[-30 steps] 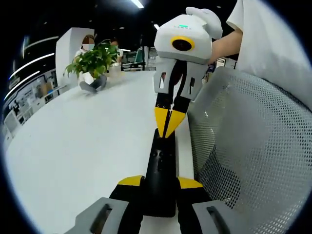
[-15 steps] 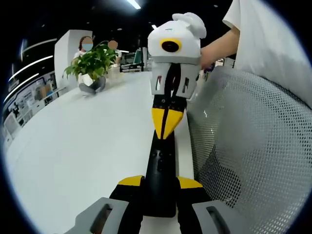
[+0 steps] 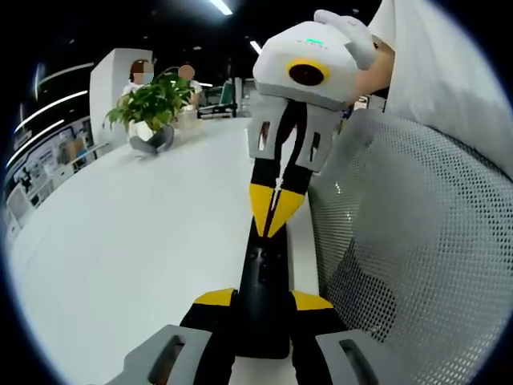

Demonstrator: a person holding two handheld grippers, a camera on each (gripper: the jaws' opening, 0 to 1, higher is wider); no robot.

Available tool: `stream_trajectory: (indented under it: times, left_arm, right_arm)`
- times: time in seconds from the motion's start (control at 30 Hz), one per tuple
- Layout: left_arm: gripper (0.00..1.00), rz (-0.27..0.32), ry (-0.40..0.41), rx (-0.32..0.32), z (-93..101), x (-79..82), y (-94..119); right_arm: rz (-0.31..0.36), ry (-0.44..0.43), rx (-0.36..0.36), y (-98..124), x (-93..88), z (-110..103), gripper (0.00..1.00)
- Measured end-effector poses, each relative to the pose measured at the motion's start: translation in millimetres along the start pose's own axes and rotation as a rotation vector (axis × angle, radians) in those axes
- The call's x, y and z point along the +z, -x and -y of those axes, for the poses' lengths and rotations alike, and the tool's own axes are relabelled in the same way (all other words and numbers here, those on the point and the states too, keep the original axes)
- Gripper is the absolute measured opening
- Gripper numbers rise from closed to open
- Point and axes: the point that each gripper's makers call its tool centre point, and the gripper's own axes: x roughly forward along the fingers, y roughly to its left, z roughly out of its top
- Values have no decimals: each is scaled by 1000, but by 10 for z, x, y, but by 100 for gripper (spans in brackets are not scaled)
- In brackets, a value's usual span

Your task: Press the specified remote control buttons in sequence, fully releasing each button before pressing the next.

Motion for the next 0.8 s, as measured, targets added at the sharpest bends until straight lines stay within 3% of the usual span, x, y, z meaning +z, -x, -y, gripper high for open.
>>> stream_trajectory:
  times: [0.07, 0.13, 0.23, 0.37, 0.53, 0.67, 0.77, 0.8]
  left_arm:
    - [24, 1, 1, 1, 0, 1, 0]
    - [24, 4, 7, 1, -1, 4, -2]
    - [24, 7, 11, 1, -2, 7, -3]
    - [24, 7, 9, 0, 3, 9, -2]
    - [24, 3, 6, 1, 4, 7, -1]
    - [24, 3, 5, 1, 5, 7, -1]
    - [24, 5, 10, 2, 5, 7, -1]
    - [24, 7, 13, 2, 5, 7, -1]
  right_arm:
    - [35, -80, 6, 9, 8, 15, 0]
    - [51, -104, 7, 13, 24, 24, 0]
    - [66, -79, 21, -9, 120, -19, 0]
    - [0, 8, 27, -47, 105, -43, 0]
    - [-25, 22, -8, -63, 108, -41, 0]
    - [19, -86, -24, -52, 112, -19, 0]
    - [24, -72, -12, -37, 114, -25, 0]
    - [32, -71, 23, -38, 135, -93, 0]
